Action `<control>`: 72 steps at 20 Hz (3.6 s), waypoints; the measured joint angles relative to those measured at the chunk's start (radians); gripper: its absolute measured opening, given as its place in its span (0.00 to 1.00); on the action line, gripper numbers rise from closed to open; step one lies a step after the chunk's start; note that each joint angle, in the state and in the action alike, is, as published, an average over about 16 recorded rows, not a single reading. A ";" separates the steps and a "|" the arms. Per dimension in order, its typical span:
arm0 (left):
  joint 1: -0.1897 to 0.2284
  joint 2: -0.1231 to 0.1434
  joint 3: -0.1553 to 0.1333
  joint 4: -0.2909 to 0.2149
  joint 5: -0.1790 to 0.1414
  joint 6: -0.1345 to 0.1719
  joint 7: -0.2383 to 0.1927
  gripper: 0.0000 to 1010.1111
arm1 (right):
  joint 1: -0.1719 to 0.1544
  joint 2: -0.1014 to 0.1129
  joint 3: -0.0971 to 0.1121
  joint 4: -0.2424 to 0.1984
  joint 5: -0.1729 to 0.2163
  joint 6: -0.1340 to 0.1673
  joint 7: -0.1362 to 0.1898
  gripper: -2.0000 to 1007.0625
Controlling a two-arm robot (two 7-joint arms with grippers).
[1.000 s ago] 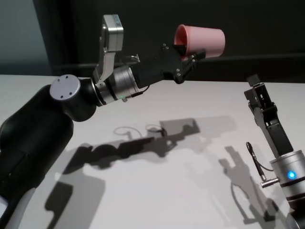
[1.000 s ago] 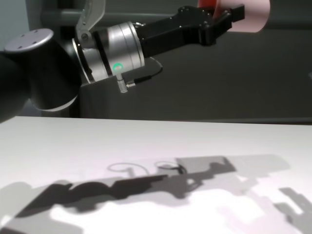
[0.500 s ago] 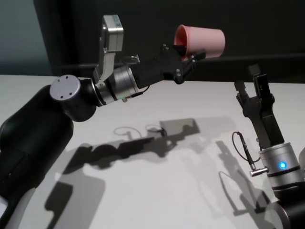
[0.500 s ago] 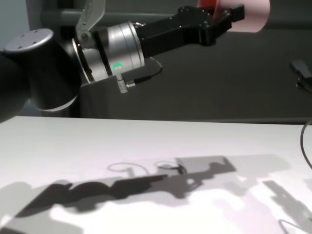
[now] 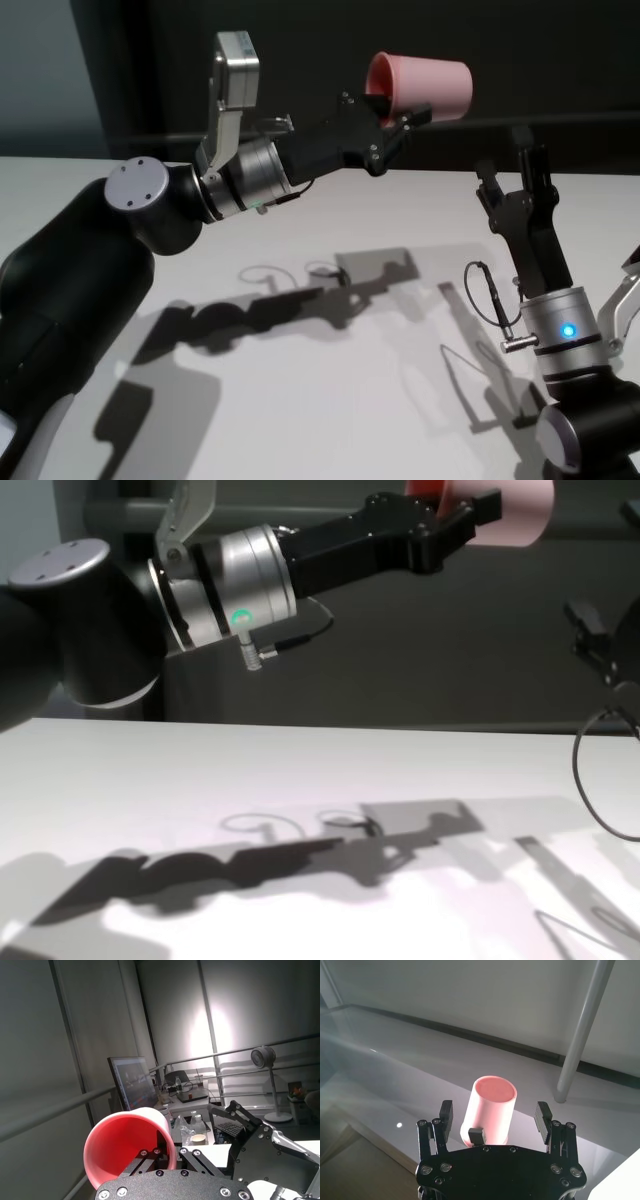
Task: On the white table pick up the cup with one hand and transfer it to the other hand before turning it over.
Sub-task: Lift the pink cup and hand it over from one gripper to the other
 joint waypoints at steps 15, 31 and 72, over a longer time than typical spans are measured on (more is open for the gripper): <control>0.000 0.000 0.000 0.000 0.000 0.000 0.000 0.06 | 0.081 0.001 -0.043 0.074 0.019 -0.028 0.036 1.00; 0.000 0.000 0.000 0.000 0.000 0.000 0.000 0.06 | 0.158 0.009 -0.077 0.186 0.069 -0.029 0.101 0.99; 0.000 0.000 0.000 0.000 0.000 0.000 0.000 0.06 | 0.300 0.017 -0.172 0.365 0.161 -0.026 0.219 0.99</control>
